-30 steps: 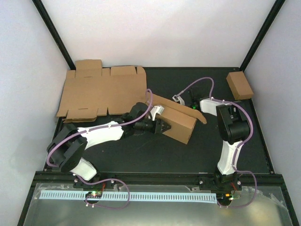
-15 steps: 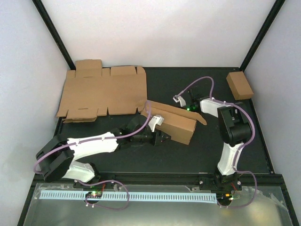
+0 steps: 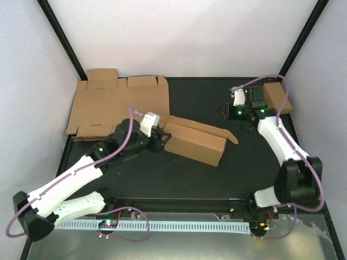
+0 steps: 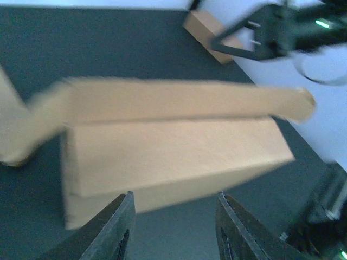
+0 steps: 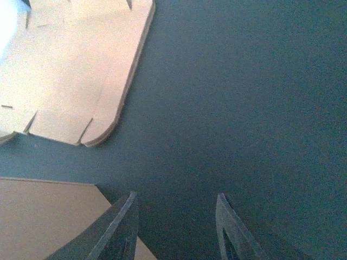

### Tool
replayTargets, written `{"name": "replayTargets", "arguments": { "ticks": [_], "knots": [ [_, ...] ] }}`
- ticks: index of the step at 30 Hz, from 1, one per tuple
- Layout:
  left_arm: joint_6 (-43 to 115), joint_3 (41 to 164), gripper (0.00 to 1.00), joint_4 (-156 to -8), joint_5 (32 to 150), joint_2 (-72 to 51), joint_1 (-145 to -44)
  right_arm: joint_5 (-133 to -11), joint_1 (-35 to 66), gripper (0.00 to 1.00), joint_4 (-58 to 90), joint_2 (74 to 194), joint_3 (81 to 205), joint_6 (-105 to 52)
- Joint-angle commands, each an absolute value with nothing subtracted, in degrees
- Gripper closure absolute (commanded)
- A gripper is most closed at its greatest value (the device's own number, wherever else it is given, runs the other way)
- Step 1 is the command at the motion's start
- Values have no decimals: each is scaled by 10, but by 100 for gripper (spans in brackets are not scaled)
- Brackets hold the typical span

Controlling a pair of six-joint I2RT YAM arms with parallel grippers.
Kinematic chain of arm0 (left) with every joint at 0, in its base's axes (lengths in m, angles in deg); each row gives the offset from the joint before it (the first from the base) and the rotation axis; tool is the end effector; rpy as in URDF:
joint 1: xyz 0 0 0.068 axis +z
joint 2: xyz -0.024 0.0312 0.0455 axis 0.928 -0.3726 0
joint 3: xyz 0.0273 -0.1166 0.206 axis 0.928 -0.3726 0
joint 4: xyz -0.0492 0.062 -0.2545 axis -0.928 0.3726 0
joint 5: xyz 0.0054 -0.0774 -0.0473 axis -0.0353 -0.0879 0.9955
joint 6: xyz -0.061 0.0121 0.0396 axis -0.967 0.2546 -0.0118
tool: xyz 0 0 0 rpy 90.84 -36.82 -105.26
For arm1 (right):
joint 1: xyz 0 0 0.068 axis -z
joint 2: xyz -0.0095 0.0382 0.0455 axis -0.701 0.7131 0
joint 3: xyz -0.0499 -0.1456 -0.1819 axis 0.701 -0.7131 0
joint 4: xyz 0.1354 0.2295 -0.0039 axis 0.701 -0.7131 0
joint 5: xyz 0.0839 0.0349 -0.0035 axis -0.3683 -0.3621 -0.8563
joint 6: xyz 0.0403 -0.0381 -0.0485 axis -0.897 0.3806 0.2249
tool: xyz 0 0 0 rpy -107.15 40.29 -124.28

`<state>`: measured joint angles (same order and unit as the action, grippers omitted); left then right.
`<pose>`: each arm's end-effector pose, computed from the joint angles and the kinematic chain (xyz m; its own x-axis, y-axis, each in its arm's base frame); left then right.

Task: Fold the paper box

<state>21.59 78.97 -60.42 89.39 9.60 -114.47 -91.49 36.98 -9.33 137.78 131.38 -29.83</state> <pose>0.1788 -0.1975 0.2747 -0.6160 0.0104 -0.7877 0.5771 0.6866 -0.4423 0.3366 0.0728 0.2143 -0.7859 0.0503 -0.6164 -0.2967 0.8437 0.4473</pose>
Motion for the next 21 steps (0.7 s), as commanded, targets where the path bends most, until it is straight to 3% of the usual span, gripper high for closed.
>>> {"name": "replayTargets", "arguments": {
  "ticks": [1,4,10,16,21],
  "knots": [
    [283,863,54,-477,878,108,-1065,-855,367,55,-140,1272,1322,-317],
    [310,902,47,-445,878,84,-1028,-874,364,50,-171,1216,1323,-309],
    [368,974,20,-414,910,14,-978,-932,304,16,-228,1149,1341,-249],
    [470,1032,17,-389,892,-50,-975,-835,188,1,-267,1165,1375,-182],
    [500,1036,21,-390,876,-84,-975,-725,117,0,-272,1161,1387,-110]
  ]
}}
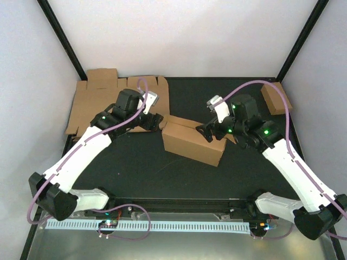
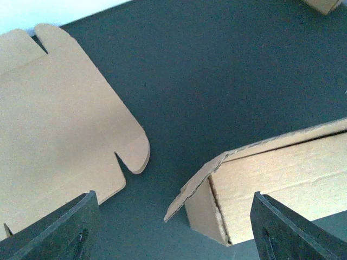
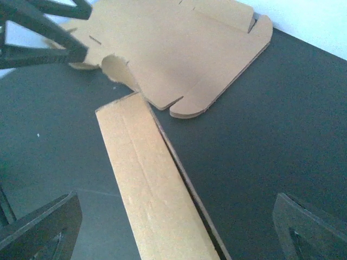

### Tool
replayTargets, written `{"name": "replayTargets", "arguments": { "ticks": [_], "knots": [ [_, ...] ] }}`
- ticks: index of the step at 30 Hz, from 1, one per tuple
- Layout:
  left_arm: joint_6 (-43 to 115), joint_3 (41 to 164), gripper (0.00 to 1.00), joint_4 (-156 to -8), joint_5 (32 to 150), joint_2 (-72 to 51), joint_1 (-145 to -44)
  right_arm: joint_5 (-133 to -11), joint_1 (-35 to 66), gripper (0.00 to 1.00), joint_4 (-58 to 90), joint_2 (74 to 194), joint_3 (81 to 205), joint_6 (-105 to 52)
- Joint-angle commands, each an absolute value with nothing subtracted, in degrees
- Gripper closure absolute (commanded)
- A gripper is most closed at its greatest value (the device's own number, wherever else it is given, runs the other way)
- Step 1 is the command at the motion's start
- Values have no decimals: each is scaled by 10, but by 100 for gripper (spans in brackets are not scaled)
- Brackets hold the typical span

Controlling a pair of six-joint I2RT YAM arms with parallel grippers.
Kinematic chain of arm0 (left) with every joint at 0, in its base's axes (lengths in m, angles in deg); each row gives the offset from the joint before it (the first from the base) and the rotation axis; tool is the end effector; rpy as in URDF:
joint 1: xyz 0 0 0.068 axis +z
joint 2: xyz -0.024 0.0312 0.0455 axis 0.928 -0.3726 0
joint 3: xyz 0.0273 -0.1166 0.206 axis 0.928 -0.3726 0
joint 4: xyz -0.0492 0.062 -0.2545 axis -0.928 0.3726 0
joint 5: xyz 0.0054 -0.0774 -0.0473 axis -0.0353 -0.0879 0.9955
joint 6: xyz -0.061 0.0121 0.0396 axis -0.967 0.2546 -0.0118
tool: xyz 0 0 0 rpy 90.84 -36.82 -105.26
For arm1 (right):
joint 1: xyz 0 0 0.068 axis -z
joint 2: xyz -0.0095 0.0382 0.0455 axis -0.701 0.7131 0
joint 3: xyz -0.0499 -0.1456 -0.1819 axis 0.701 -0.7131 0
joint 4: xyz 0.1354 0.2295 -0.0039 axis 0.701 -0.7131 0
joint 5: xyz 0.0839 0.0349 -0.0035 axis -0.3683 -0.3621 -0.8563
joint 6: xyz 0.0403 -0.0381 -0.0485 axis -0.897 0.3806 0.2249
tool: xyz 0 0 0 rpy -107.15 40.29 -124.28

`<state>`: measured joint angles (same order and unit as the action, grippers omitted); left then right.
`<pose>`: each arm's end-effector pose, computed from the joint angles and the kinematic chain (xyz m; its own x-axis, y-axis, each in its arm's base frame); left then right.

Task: Fold the paper box

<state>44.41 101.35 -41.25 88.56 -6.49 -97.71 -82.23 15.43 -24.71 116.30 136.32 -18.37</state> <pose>0.2597 -0.1545 0.3057 -0.5727 0.2578 -0.7781 0.5262 0.8435 -0.1079 0.2256 0.1471 0.3245 -0.4925 -0.3033 -0.8157 -0.6953 0.7009 0.1591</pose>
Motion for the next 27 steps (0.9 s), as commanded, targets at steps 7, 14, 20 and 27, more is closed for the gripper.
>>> {"name": "replayTargets", "arguments": {
  "ticks": [7,14,20,27],
  "knots": [
    [516,1038,31,-398,892,-128,-975,-603,74,0,-308,1181,1387,-99],
    [520,1062,43,-385,907,-159,-975,-537,48,0,-309,1208,1371,-99],
    [513,1072,53,-367,939,-170,-975,-503,37,0,-311,1222,1354,-98],
    [484,1066,64,-344,959,-172,-978,-483,25,0,-314,1228,1323,-98]
  ]
}}
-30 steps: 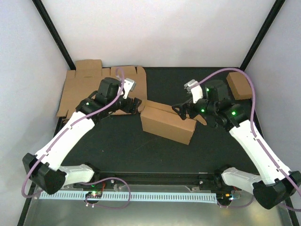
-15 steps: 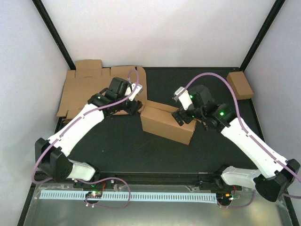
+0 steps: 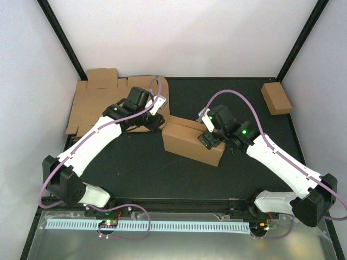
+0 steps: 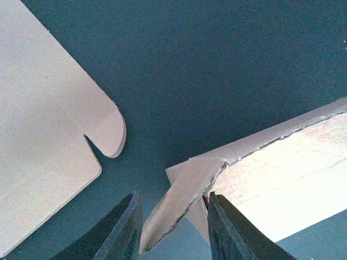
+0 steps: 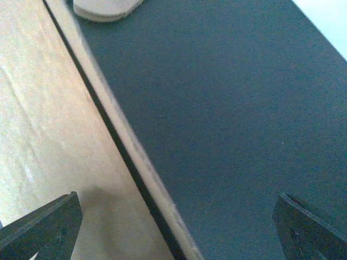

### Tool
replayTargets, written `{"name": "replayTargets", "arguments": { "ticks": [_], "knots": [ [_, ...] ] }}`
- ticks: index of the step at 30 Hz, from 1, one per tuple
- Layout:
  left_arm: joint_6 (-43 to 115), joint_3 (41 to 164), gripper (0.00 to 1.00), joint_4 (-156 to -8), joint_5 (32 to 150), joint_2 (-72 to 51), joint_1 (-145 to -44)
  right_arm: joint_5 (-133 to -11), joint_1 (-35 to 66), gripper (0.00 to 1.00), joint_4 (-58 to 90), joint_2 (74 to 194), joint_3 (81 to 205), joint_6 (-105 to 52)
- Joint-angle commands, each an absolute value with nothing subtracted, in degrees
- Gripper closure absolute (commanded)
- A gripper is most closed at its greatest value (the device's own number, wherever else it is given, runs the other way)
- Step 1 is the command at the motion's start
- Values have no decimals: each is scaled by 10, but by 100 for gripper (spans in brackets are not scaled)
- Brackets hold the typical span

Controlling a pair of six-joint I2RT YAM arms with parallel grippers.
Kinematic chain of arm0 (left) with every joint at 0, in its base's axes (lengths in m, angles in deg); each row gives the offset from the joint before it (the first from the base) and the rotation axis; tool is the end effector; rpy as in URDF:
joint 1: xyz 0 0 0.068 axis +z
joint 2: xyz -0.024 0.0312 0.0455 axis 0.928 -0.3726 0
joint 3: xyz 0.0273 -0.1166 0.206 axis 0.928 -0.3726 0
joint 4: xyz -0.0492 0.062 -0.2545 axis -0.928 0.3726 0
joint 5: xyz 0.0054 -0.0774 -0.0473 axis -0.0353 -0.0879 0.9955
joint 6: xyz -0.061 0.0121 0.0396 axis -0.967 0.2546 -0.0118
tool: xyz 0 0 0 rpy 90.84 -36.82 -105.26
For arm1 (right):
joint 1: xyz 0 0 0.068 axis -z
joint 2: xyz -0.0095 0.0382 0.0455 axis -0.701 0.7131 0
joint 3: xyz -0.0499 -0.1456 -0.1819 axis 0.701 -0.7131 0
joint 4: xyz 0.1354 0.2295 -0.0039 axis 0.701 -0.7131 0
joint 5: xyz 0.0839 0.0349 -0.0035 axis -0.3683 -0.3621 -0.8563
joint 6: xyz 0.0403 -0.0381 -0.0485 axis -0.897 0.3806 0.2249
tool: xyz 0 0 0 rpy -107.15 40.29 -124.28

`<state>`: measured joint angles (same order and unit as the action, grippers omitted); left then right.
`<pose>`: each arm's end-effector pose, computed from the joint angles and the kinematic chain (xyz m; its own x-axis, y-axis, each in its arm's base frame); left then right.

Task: Fold the paper box

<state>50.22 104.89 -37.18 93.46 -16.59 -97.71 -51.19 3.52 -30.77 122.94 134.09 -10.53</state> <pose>0.2801 -0.1721 0.2689 -0.6314 0.4066 -0.6603 0.6176 0.7786 -0.1112 0.2208 0.1734 0.2702 -0.4897 -0.6361 -0.5962 -0.6198 0.7350 -0.2750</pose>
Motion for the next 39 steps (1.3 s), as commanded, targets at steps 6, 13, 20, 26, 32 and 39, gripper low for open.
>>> {"name": "replayTargets", "arguments": {
  "ticks": [6,13,20,26,32,39],
  "knots": [
    [452,1069,72,-324,955,-181,-982,-470,16,0,-307,1232,1303,-105],
    [404,1082,82,-300,966,-185,-984,-465,9,0,-305,1238,1303,-106],
    [391,1098,69,-299,971,-176,-986,-466,6,0,-303,1240,1306,-105],
    [395,1113,83,-287,975,-192,-989,-466,6,0,-303,1240,1307,-103],
    [385,1115,96,-277,977,-199,-992,-465,5,0,-304,1244,1310,-102],
    [353,1107,98,-270,980,-193,-994,-464,3,0,-305,1245,1312,-102]
  ]
}}
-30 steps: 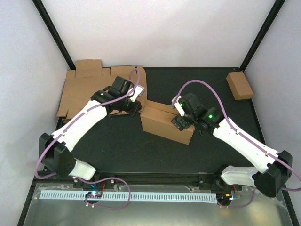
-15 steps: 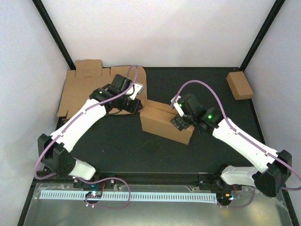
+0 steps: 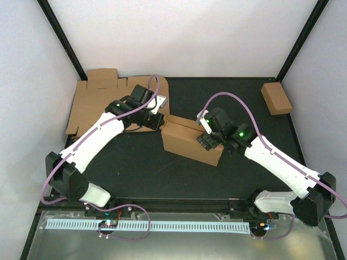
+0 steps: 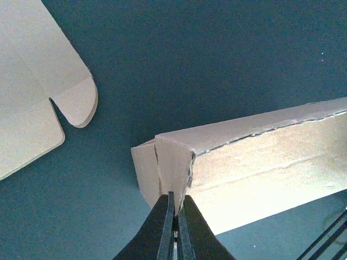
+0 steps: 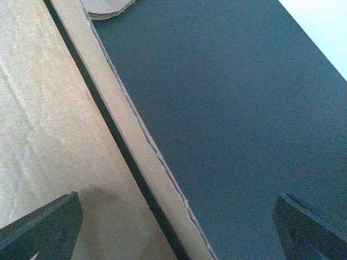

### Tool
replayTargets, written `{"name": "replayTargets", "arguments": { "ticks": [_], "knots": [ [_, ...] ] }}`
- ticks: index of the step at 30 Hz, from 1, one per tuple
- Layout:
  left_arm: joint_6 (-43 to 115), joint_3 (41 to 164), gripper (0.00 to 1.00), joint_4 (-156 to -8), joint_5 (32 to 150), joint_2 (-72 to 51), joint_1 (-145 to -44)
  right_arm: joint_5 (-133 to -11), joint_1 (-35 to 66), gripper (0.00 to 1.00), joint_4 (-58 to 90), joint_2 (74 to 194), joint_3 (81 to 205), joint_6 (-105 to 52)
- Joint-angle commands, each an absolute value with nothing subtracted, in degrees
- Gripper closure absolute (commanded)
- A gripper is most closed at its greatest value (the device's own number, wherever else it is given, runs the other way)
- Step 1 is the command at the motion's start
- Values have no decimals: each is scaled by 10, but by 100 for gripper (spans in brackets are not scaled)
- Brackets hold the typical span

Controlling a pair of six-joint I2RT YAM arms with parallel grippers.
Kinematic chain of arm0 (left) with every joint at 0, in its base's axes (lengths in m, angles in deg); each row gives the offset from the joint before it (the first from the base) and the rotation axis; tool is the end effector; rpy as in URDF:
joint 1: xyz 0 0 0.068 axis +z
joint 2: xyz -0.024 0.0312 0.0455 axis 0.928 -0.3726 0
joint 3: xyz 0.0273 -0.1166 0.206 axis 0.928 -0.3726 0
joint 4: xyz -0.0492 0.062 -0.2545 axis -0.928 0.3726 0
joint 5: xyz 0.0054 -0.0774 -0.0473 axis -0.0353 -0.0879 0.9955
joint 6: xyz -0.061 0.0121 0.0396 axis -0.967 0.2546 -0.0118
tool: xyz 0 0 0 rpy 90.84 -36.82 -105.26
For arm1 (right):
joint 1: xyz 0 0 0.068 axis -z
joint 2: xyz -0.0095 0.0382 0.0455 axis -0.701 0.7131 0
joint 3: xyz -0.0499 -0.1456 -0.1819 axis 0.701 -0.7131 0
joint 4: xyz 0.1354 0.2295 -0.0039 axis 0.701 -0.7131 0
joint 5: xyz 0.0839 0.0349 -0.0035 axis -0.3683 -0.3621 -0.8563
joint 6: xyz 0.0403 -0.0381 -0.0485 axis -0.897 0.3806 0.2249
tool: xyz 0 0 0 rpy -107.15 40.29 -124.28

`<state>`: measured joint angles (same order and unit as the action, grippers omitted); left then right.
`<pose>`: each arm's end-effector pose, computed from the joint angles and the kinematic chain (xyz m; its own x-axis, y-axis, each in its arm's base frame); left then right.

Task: Fold the paper box

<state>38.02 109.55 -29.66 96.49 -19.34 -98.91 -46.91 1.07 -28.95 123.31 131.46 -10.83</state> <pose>0.2738 -0.1801 0.2712 -0.7951 0.2819 -0.5369 0.4867 0.8248 -0.2877 0.2167 0.1798 0.2566 -0.4815 -0.6637 -0.5724 -0.6072 0.7236 -0.3283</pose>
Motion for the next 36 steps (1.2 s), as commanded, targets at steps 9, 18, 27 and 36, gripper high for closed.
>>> {"name": "replayTargets", "arguments": {
  "ticks": [9,18,27,36],
  "knots": [
    [301,1098,99,-268,1013,-195,-995,-465,1,0,-302,1249,1309,-105],
    [296,1092,98,-257,986,-194,-995,-465,-1,0,-301,1249,1306,-107],
    [333,1078,98,-232,907,-193,-997,-463,-1,0,-300,1246,1308,-105],
    [313,1045,98,-258,964,-181,-998,-462,-1,0,-303,1247,1311,-106]
  ]
}}
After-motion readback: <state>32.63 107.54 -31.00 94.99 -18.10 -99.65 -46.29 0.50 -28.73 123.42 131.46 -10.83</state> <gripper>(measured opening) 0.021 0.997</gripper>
